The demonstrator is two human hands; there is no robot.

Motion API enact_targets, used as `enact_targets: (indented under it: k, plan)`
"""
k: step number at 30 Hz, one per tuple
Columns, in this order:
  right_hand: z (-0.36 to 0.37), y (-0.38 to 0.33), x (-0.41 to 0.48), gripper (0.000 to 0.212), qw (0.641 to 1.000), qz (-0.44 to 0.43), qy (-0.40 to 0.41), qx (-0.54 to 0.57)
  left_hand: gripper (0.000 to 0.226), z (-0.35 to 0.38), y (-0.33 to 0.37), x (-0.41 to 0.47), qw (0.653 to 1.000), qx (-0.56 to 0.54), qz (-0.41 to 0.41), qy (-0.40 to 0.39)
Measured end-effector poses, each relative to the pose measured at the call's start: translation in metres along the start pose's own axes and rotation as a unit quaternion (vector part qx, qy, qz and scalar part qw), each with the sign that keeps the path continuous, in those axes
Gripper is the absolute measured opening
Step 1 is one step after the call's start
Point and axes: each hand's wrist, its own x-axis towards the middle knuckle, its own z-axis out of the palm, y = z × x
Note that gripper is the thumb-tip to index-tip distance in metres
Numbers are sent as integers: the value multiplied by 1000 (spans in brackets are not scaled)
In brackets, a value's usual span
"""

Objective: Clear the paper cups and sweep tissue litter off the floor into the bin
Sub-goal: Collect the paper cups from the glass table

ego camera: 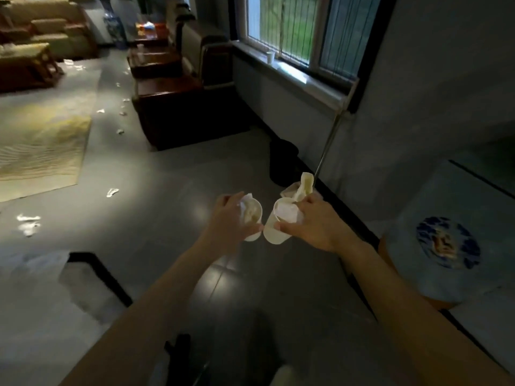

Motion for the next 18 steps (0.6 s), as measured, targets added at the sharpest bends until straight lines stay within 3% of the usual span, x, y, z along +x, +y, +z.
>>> enact_targets:
  k: [10, 18]
  plan:
    - [-75, 74, 356, 57, 1000, 5, -3, 29, 84, 8, -27, 369, 1000, 15, 12, 0]
    - [-119, 115, 595, 55, 998, 25, -17, 62, 83, -2, -64, 605, 1000, 21, 13, -8]
